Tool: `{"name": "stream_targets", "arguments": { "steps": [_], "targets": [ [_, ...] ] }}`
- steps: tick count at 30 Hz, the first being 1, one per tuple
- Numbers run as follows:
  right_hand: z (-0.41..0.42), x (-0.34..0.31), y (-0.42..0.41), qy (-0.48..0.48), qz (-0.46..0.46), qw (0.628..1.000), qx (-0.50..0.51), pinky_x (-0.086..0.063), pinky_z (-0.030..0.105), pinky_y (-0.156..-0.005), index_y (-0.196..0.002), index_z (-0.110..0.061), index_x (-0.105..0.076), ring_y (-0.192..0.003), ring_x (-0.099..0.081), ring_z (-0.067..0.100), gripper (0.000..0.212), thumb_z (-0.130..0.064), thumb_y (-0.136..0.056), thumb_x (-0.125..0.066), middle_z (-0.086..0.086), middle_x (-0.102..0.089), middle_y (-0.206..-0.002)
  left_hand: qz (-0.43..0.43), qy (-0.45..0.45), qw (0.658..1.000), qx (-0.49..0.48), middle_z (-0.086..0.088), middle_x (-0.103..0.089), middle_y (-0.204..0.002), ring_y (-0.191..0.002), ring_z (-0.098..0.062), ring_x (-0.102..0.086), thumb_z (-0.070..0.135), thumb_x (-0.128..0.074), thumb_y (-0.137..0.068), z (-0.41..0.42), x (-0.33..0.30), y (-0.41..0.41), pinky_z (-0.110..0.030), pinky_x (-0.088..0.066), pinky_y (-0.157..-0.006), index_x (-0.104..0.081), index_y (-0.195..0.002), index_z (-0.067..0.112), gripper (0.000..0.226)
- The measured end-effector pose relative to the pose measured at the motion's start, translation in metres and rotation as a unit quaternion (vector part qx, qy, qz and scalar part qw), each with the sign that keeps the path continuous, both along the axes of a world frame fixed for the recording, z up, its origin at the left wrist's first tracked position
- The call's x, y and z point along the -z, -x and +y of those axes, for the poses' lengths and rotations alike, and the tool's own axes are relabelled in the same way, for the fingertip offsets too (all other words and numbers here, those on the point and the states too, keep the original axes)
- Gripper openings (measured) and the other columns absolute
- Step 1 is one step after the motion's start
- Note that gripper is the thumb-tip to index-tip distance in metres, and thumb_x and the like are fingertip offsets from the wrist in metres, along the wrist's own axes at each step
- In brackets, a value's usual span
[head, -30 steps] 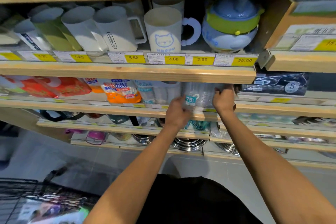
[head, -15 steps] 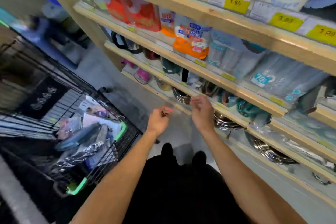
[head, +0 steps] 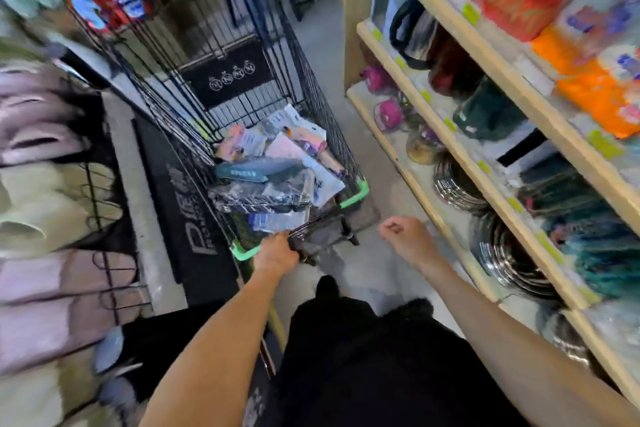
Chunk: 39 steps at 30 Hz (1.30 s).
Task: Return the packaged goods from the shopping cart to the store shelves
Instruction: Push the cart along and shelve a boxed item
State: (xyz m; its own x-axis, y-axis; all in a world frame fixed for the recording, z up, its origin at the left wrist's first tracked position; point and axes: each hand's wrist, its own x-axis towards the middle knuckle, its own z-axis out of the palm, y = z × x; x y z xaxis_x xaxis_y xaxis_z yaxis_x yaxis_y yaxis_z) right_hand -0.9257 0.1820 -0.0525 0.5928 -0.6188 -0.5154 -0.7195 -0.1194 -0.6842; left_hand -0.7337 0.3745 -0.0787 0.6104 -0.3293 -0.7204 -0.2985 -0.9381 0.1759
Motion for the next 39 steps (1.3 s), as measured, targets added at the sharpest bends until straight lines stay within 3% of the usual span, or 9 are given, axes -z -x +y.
{"name": "stream_targets", "arguments": {
  "steps": [4,8,12,16,19,22,25,30,39],
  "targets": [
    [0.029,0.005,-0.030,-0.006,0.024,0.998,-0.062,-0.044,0.022,-0.074,-0.093,-0.012,-0.075,-0.086,-0.063,0.013,0.011,-0.016,-0.092,-0.065,0.002,-0.072,-0.091,0.007,-0.024,0.996,0.088,-0.011,-0.045,-0.145,-0.134,-0.033,-0.044,0.022,-0.050,-0.092,0.008,-0.002,-0.016,-0.047,-0.039,-0.110,-0.034,-0.149,0.019,0.060],
    [0.047,0.014,-0.035,-0.022,0.075,0.989,-0.124,-0.049,0.031,-0.093,-0.101,-0.014,-0.074,-0.099,-0.065,0.017,0.014,-0.018,-0.092,-0.065,0.001,-0.073,-0.102,0.023,-0.020,0.996,0.084,-0.008,-0.040,-0.145,-0.132,-0.033,-0.047,0.015,-0.049,-0.094,0.012,0.008,-0.020,-0.050,-0.040,-0.108,-0.034,-0.149,0.025,0.057],
    [0.055,0.013,-0.032,-0.013,0.094,0.983,-0.157,-0.047,0.028,-0.093,-0.109,-0.014,-0.073,-0.109,-0.065,0.020,0.020,-0.019,-0.092,-0.064,0.003,-0.072,-0.114,0.023,-0.007,0.997,0.072,-0.010,-0.033,-0.148,-0.136,-0.034,-0.042,0.011,-0.046,-0.095,0.027,0.019,-0.012,-0.049,-0.042,-0.108,-0.027,-0.153,0.023,0.063],
    [0.046,0.015,-0.017,0.024,0.109,0.976,-0.184,-0.046,0.028,-0.095,-0.120,-0.023,-0.068,-0.113,-0.062,0.022,0.028,-0.020,-0.094,-0.059,0.001,-0.068,-0.123,0.013,-0.009,0.997,0.075,-0.009,-0.022,-0.159,-0.147,-0.029,-0.027,0.010,-0.044,-0.096,0.031,0.027,0.010,-0.045,-0.031,-0.118,-0.018,-0.157,0.018,0.066],
    [0.040,0.022,0.008,0.075,0.103,0.960,-0.251,-0.039,0.033,-0.108,-0.133,-0.027,-0.060,-0.129,-0.051,0.022,0.043,-0.014,-0.092,-0.057,-0.003,-0.056,-0.142,-0.012,-0.011,0.998,0.060,-0.009,-0.020,-0.161,-0.149,-0.029,-0.021,0.006,-0.046,-0.093,0.037,0.031,0.048,-0.048,-0.030,-0.118,-0.014,-0.157,0.017,0.072],
    [0.041,0.032,0.031,0.125,0.098,0.926,-0.344,-0.023,0.040,-0.119,-0.148,-0.024,-0.041,-0.145,-0.028,0.026,0.058,-0.012,-0.093,-0.056,-0.003,-0.028,-0.161,-0.027,-0.039,0.999,0.027,-0.005,-0.015,-0.164,-0.152,-0.026,-0.013,0.006,-0.041,-0.094,0.042,0.031,0.095,-0.052,-0.028,-0.118,-0.012,-0.157,0.021,0.071],
    [0.040,0.040,0.043,0.184,0.102,0.891,-0.403,-0.016,0.042,-0.123,-0.156,-0.019,-0.020,-0.152,-0.013,0.029,0.070,-0.011,-0.094,-0.052,0.003,-0.010,-0.165,-0.037,-0.063,0.997,0.023,-0.004,-0.008,-0.166,-0.154,-0.024,-0.005,0.006,-0.037,-0.096,0.039,0.028,0.131,-0.052,-0.022,-0.120,-0.008,-0.158,0.021,0.071],
    [0.067,0.058,0.098,0.154,0.193,0.843,-0.477,-0.006,0.048,-0.124,-0.158,-0.018,-0.002,-0.152,0.009,0.028,0.078,-0.011,-0.095,-0.046,0.004,0.010,-0.165,-0.014,-0.067,0.997,0.028,-0.008,0.001,-0.166,-0.153,-0.027,0.005,0.002,-0.039,-0.091,0.068,0.037,0.208,-0.050,-0.019,-0.122,0.002,-0.158,0.019,0.081],
    [0.119,0.053,0.246,0.119,0.218,0.816,-0.523,-0.009,0.045,-0.122,-0.158,-0.019,0.002,-0.151,0.014,0.034,0.077,-0.017,-0.098,-0.046,0.008,0.014,-0.164,0.026,-0.058,0.995,0.078,-0.006,0.014,-0.165,-0.152,-0.025,0.016,-0.005,-0.034,-0.088,0.135,0.039,0.348,-0.049,-0.017,-0.123,0.015,-0.155,0.020,0.088]
  ]
}}
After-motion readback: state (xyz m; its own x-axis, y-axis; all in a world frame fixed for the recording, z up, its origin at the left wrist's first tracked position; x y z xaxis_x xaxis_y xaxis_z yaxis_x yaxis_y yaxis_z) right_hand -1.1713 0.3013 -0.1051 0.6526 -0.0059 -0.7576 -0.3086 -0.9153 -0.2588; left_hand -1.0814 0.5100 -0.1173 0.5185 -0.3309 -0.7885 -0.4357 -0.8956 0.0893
